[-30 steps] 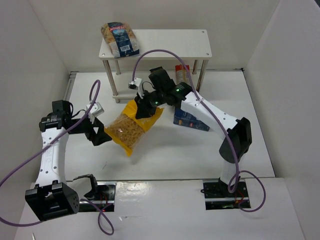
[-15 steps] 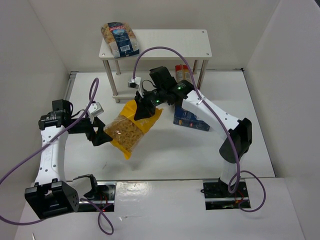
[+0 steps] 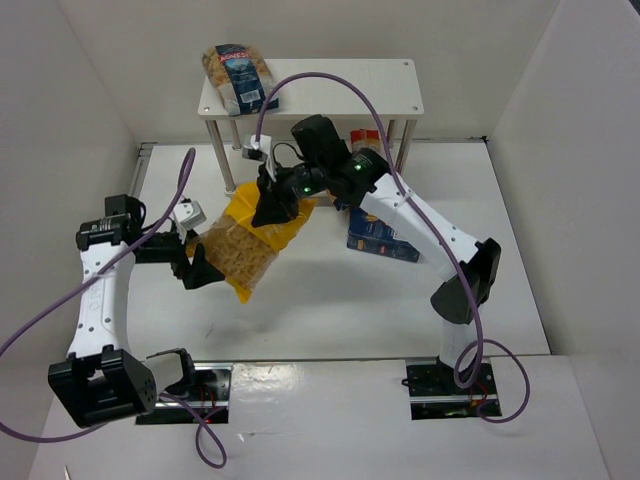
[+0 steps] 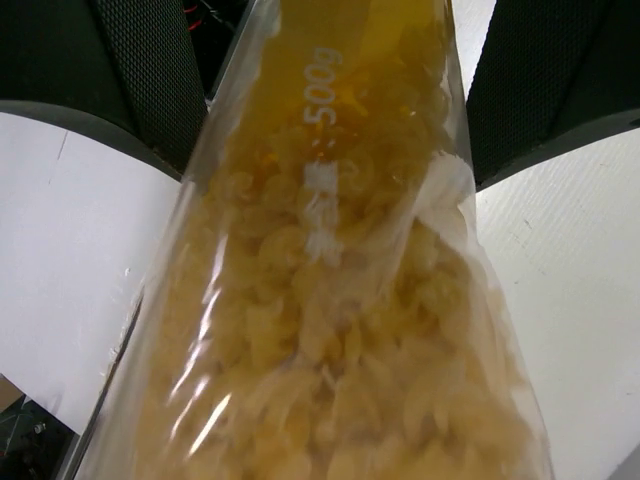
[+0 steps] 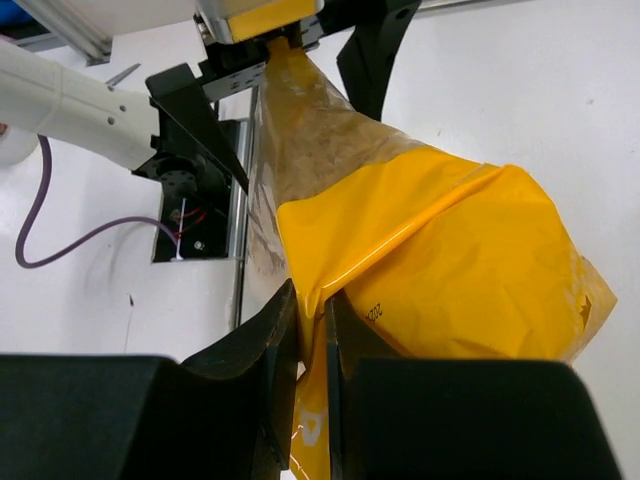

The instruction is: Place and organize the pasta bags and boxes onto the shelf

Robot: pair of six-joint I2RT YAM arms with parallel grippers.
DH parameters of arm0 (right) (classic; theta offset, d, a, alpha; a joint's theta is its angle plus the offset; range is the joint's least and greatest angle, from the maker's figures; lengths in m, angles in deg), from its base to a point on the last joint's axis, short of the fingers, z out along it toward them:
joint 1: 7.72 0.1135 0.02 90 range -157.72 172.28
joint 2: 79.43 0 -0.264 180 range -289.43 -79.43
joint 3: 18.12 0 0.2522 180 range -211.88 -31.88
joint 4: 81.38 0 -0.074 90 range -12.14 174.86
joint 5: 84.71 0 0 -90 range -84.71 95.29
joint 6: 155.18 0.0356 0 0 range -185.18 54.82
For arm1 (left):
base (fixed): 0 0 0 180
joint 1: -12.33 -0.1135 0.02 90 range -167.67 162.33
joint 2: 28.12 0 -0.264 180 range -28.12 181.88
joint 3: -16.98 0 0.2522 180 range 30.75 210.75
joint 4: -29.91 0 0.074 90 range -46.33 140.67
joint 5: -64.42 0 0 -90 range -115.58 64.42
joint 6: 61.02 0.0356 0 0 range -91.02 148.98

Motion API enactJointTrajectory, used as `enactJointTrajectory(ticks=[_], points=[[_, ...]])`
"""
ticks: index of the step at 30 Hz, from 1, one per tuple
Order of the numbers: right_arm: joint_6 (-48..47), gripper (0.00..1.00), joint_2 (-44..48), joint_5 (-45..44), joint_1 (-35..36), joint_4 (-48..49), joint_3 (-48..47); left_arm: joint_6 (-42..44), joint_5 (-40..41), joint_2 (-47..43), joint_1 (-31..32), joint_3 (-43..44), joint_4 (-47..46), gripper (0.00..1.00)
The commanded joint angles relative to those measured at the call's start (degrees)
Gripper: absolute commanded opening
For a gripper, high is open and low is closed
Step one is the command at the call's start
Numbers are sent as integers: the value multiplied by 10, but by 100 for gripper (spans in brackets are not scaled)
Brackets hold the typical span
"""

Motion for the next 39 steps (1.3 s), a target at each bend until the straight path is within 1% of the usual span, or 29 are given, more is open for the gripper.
enactJointTrajectory(ticks=[1,6,8,9,10,11,12,17,26,28,30,33,39], points=[[-6,0,-4,50,24,44,-34,39,-40,11,1,31,25,100],[-11,0,-17,45,37,44,-28,39,-84,23,7,67,45,100],[-11,0,-29,45,37,39,-34,16,-126,28,1,72,45,100],[-16,0,-29,45,37,39,-49,2,-170,34,1,72,45,100],[-16,0,-36,45,37,33,-55,2,-188,34,1,72,45,100],[-16,0,-41,45,37,33,-68,-18,-196,39,1,72,40,100],[-16,0,-41,45,37,28,-73,-19,-197,44,1,66,40,100],[-16,0,-46,50,37,22,-95,-8,-146,50,31,54,47,100],[-23,0,-41,57,37,-8,-138,-13,-139,75,36,54,47,100],[-29,0,-35,57,37,-8,-138,-13,-134,94,36,54,47,100],[-29,0,-19,63,37,-8,-117,-8,-134,110,36,54,47,100],[-29,0,-7,63,37,-8,-105,-8,-139,110,36,59,47,100],[-23,0,-7,73,37,-3,-111,-13,-139,105,50,54,47,100]])
